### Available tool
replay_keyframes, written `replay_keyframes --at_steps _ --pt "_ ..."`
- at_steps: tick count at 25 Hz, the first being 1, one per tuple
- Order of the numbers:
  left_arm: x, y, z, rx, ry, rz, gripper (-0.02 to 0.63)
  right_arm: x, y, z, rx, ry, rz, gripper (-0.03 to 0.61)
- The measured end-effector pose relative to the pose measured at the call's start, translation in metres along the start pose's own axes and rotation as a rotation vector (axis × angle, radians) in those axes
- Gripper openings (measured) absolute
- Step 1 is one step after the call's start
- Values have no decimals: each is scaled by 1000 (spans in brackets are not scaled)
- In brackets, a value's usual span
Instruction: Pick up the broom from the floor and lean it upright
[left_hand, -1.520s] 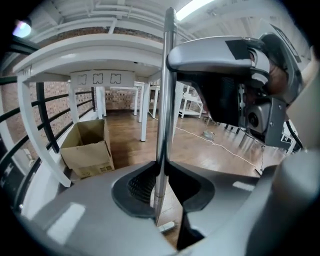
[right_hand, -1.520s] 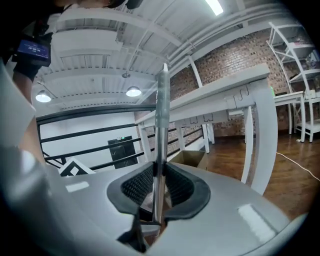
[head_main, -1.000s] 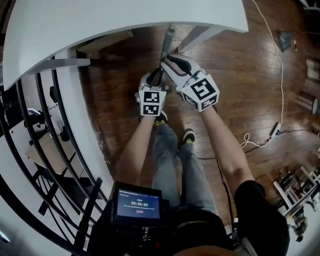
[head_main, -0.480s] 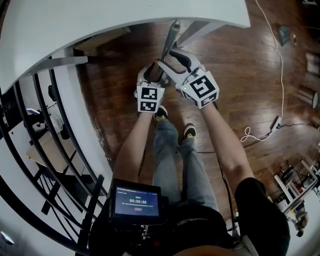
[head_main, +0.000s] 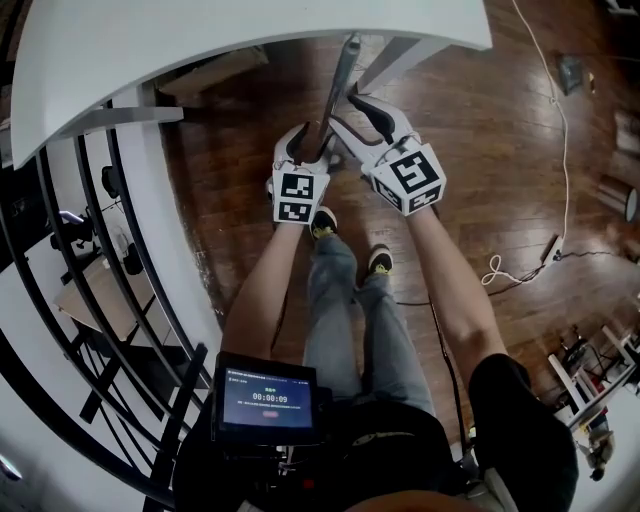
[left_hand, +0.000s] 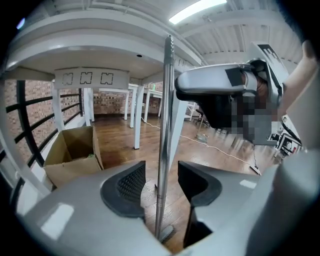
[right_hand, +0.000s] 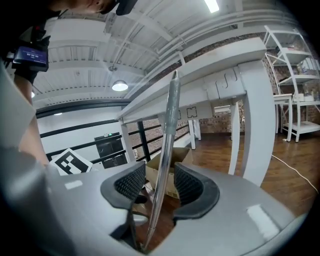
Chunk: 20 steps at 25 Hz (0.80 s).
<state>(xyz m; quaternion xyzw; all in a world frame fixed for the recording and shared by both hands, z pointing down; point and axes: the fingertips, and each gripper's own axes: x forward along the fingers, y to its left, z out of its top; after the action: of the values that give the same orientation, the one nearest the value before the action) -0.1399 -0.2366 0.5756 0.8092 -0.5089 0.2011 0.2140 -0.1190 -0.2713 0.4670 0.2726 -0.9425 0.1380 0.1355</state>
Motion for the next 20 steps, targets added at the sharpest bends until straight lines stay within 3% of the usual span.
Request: replay_keyframes --at_steps 2,4,8,10,13,20 --pt "-18 0 7 11 -22 17 180 -14 2 4 6 -4 -4 183" --pt "-46 -5 16 -2 -63 30 15 -35 8 5 14 -9 -5 178" --pt "-111 -20 45 -48 -171 45 15 -81 23 6 20 -27 -5 137" --pt "-146 -30 55 -44 -201 70 15 -106 34 6 58 -23 19 3" --pt "-202 -55 74 -42 -222 128 15 -150 59 14 115 -27 76 3" --pt "-315 -145 124 -23 -272 208 15 -253 108 57 100 -56 150 3"
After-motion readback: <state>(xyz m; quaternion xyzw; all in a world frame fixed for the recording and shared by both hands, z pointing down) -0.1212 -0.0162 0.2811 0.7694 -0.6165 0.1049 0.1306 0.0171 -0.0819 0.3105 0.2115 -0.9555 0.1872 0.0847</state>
